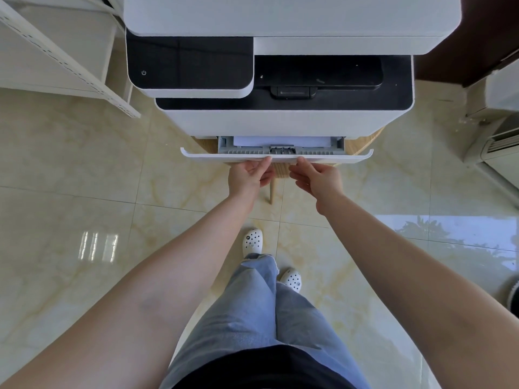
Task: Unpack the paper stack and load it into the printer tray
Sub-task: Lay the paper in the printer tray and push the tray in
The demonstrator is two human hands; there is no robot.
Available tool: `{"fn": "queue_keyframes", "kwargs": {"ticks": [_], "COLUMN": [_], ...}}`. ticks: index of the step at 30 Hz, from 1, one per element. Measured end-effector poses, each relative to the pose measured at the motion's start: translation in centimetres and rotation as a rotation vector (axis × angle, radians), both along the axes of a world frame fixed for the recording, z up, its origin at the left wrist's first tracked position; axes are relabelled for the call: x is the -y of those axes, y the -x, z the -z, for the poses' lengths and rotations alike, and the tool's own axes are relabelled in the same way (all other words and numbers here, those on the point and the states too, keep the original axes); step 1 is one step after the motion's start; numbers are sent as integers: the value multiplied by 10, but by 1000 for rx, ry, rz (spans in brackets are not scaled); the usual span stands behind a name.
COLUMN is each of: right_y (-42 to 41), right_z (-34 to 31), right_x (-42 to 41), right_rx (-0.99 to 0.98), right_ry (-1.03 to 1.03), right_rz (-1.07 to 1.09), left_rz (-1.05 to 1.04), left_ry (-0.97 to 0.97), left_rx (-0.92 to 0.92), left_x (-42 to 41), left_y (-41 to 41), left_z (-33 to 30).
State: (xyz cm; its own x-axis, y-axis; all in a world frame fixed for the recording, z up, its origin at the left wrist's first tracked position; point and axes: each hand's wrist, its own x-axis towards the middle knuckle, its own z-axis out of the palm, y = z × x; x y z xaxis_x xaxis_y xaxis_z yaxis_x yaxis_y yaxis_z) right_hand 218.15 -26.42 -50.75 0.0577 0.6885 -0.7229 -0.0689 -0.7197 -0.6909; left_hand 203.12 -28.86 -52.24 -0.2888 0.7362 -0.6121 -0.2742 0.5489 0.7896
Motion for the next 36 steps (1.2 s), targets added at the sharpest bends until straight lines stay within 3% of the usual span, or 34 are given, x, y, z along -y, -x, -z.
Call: {"fn": "queue_keyframes", "kwargs": {"ticks": [36], "right_y": [12], "right_z": [5], "right_x": [-38], "right_rx": [101], "right_ry": [-170], "right_rz": [6], "left_rz": [30], "left_ry": [-61], "left_rx": [-39], "left_x": [-44], "left_y": [14], "left_z": [18]}}
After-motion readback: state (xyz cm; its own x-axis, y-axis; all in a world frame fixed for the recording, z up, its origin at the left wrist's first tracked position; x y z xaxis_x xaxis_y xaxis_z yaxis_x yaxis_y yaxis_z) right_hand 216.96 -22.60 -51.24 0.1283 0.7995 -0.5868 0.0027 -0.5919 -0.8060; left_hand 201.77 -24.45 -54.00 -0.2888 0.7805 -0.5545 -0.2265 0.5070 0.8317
